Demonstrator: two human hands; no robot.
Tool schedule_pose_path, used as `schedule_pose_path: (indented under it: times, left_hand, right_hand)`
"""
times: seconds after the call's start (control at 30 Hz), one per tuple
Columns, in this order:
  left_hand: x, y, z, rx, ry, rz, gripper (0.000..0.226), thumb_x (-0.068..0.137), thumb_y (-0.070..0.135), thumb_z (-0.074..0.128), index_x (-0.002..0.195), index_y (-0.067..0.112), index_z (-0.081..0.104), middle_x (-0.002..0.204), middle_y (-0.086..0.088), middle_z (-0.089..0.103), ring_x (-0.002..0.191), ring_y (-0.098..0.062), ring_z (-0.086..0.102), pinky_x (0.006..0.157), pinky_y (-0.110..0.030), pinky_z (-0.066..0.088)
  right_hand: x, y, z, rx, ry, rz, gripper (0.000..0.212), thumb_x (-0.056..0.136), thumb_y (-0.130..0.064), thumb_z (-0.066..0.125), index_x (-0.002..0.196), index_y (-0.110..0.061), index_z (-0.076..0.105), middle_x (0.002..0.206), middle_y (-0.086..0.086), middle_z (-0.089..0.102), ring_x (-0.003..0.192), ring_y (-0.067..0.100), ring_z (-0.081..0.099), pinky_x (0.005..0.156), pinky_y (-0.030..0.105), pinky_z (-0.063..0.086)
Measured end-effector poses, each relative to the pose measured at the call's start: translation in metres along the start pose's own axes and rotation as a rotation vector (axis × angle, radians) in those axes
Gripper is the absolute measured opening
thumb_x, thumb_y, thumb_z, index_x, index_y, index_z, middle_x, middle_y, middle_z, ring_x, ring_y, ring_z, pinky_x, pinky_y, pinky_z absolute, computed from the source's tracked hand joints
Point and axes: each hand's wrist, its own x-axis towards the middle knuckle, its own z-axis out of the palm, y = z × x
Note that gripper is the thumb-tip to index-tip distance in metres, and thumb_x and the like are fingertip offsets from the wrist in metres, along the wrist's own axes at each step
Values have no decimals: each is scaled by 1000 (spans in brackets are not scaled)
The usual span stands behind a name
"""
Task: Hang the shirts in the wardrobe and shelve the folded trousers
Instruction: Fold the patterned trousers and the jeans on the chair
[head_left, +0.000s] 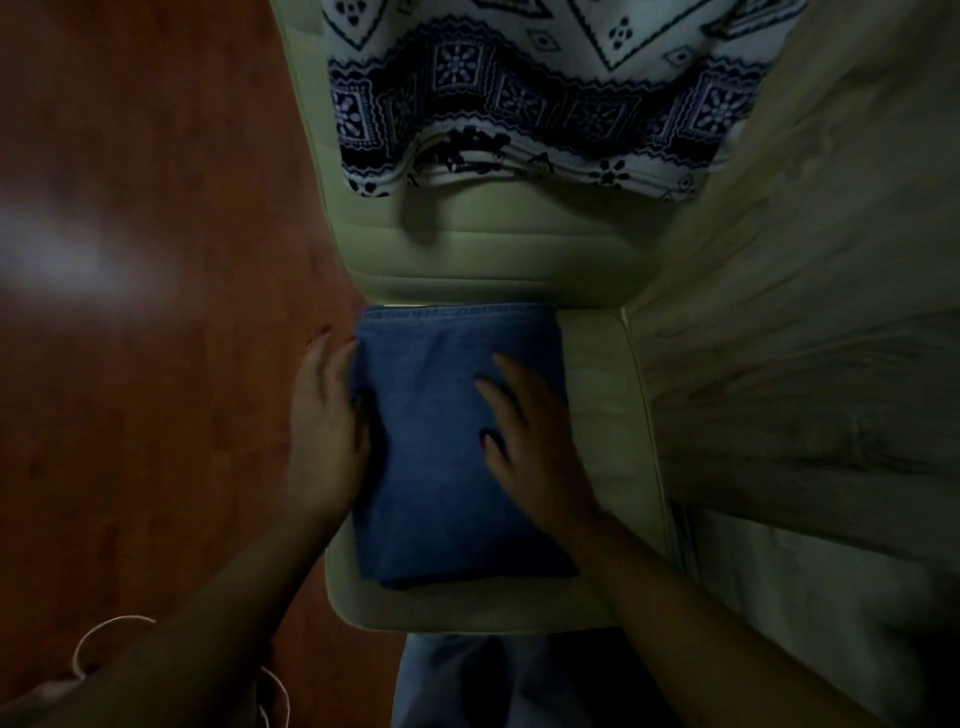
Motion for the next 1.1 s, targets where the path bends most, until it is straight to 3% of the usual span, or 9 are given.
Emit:
schedule_pose_path:
  times: [0.07, 0.2, 0.43, 0.57, 0.63, 0.7, 0.83, 0.93, 1.1]
  left_hand:
    - [10, -8, 1, 258, -196, 335, 68, 95, 50, 36, 152, 21, 13, 162, -3, 1, 148, -22, -1, 117, -48, 5]
    - [31, -35, 1, 517, -556, 388, 128, 56, 95, 38, 150, 25, -15, 159, 0, -20, 146, -21, -18, 107, -69, -2]
    - [39, -29, 10, 637, -627, 320, 139, 45, 95, 40, 144, 26, -28, 155, -1, -30, 144, -23, -23, 104, -75, 7]
    - [35, -9, -2, 671, -666, 284, 133, 52, 92, 38, 144, 23, -29, 153, -1, -34, 143, -22, -26, 107, -71, -2]
    - [38, 6, -16, 514, -669, 207, 127, 57, 93, 33, 149, 22, -18, 155, 3, -27, 144, -18, -21, 110, -65, -2]
    - [49, 32, -43, 214, -473, 148, 105, 74, 76, 44, 152, 18, 5, 160, 1, -1, 148, -18, 2, 115, -51, 12]
    - [80, 86, -109, -312, 13, 18, 38, 96, 20, 51, 134, 15, 50, 134, -5, 55, 117, -12, 52, 97, -30, 42]
    - [99, 128, -156, -767, 146, -103, 24, 100, 25, 43, 116, 18, 59, 117, 4, 65, 106, -7, 62, 90, -28, 50]
    - [120, 189, -203, -991, 104, -60, 43, 98, 51, 29, 110, 25, 62, 111, 11, 66, 110, -8, 60, 93, -32, 46]
  right_hand:
    - [8, 29, -7, -93, -185, -29, 97, 76, -53, 65, 150, -17, 14, 160, 9, -2, 147, 26, -4, 117, 48, 6]
    - [18, 69, -1, -236, -457, -97, 139, 49, -82, 64, 149, -23, -13, 156, 5, -28, 144, 24, -24, 112, 63, -7]
    - [23, 76, 12, -169, -507, -47, 146, 44, -78, 71, 150, -22, -13, 156, 5, -28, 144, 24, -24, 109, 64, -3]
    - [25, 71, -6, -125, -528, -52, 128, 63, -66, 70, 150, -20, -10, 156, 4, -26, 144, 23, -22, 111, 60, -7]
    - [29, 66, -24, 38, -448, 34, 106, 77, -54, 66, 151, -19, -1, 160, 3, -11, 147, 22, -6, 117, 54, 4]
    - [38, 60, -60, 253, -216, 156, 78, 87, -42, 60, 148, -17, 19, 155, 0, 18, 142, 20, 20, 117, 45, 21]
    - [71, 40, -159, 386, 310, 122, 18, 85, -23, 64, 101, -22, 56, 109, 0, 52, 97, 19, 55, 86, 41, 51]
    - [93, 20, -230, 425, 528, 95, 15, 82, -27, 60, 87, -20, 48, 96, 5, 49, 82, 17, 50, 75, 23, 41]
    - [126, -2, -288, 652, 546, 206, 51, 86, -24, 66, 124, -6, 37, 116, 2, 49, 98, -3, 53, 72, 4, 44]
